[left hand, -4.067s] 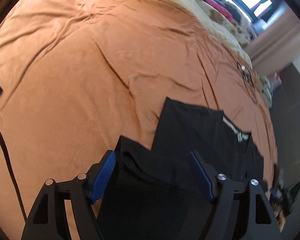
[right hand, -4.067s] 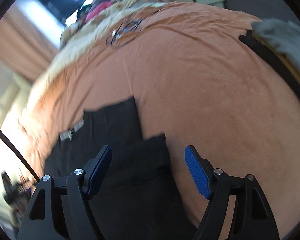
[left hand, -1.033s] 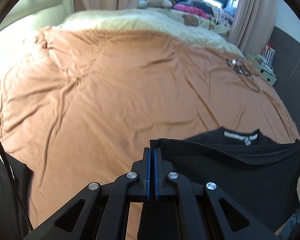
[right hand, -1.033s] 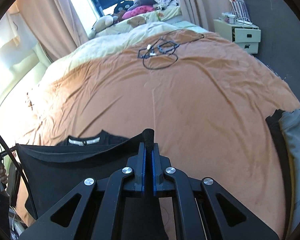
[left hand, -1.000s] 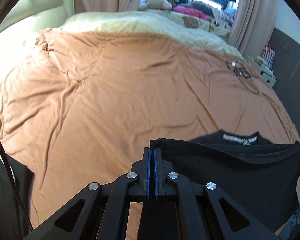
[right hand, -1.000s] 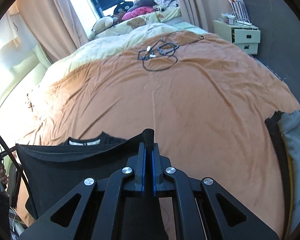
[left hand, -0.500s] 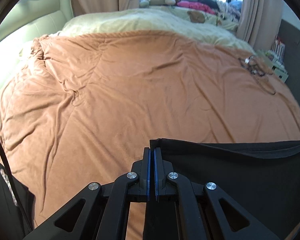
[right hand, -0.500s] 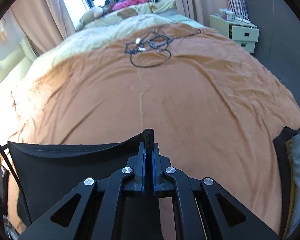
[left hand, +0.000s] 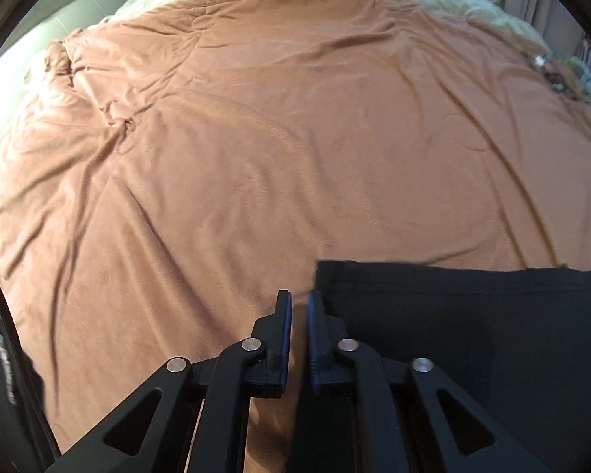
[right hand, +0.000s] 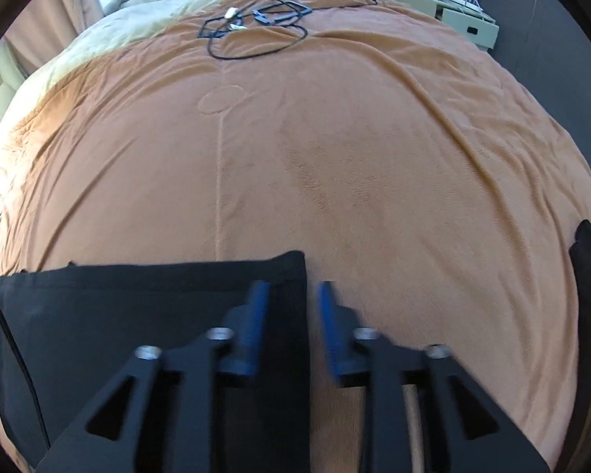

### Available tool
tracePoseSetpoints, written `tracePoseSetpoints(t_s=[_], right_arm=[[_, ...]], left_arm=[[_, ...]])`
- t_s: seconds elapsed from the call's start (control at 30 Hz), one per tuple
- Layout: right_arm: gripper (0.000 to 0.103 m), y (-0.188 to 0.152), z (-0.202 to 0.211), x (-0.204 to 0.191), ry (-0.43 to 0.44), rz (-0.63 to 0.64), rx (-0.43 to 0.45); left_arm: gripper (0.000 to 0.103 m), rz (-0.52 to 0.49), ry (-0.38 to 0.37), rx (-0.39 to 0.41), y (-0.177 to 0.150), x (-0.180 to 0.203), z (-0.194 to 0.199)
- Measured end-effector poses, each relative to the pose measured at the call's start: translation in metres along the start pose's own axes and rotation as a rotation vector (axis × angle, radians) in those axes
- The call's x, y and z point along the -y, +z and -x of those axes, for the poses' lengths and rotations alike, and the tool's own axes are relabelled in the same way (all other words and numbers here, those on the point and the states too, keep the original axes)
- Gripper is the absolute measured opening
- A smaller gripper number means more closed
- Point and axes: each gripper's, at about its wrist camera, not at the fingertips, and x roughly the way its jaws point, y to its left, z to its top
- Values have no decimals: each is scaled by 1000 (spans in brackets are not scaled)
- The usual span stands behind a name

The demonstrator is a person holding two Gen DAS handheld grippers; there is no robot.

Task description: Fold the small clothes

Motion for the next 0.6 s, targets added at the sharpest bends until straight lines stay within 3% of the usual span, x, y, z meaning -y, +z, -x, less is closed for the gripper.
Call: tracePoseSetpoints(t_s=[0.1, 0.6], right_arm=[[44, -7, 16, -1, 15, 9, 13], [44, -74, 96, 31, 136, -44, -7]], left_arm=[[26, 5, -30, -4, -10, -4, 12], [28, 72, -124, 2, -79, -29, 96]])
